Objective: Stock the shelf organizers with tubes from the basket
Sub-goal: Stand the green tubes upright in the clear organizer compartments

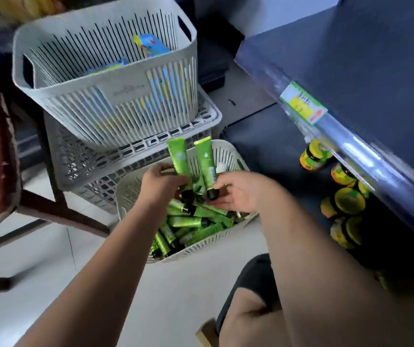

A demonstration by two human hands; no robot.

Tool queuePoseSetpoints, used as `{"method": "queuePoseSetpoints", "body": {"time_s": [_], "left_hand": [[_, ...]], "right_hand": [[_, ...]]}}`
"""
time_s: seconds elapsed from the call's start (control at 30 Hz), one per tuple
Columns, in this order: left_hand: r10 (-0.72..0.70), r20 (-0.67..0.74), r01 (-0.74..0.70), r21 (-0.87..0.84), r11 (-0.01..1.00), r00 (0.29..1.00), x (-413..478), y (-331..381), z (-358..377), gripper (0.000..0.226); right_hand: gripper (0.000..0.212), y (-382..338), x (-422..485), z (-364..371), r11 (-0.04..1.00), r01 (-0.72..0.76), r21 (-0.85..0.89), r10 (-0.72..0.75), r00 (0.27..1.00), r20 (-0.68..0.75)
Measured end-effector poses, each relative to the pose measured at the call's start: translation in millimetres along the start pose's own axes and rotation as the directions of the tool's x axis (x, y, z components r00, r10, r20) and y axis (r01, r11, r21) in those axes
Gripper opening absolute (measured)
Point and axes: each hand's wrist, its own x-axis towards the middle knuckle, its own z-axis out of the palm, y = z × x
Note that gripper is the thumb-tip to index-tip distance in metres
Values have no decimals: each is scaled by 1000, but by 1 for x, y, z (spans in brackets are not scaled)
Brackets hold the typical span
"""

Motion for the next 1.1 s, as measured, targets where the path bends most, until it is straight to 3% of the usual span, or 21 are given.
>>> {"method": "queuePoseSetpoints", "body": {"time_s": [0.13, 0.27, 0.33, 0.43, 0.5, 0.73, 0.93, 1.1], "left_hand": [[75, 111, -70, -53, 996, 991, -36, 39, 21, 37], [189, 223, -172, -95, 980, 956, -79, 82, 49, 37], [272, 284, -247, -121, 961, 919, -101, 103, 66, 40], [371, 379, -334, -161, 929, 848, -139, 134, 99, 45], [415, 436, -371, -187, 910, 799, -166, 151, 125, 41], [483, 658, -499, -183, 847, 578, -281, 174, 216, 49], [469, 789, -541, -212, 814, 396, -369, 168, 291, 28], [407, 884, -554, -224, 802, 231, -437, 156, 347, 28]], "right_hand": [[24, -13, -37, -7, 972, 229, 52, -224, 971, -81], [61, -28, -96, -17, 877, 481, -10, -466, 844, -266], [58, -36, -138, -22, 807, 585, -80, -579, 759, -299], [28, -37, -202, -34, 680, 710, -183, -724, 612, -317], [26, -28, -238, -49, 602, 776, -187, -777, 516, -359], [25, 24, -357, -108, 444, 896, -15, -689, 331, -645], [39, 89, -452, -159, 416, 888, -197, -637, 130, -760], [26, 147, -521, -194, 433, 841, -325, -557, -35, -830]]}}
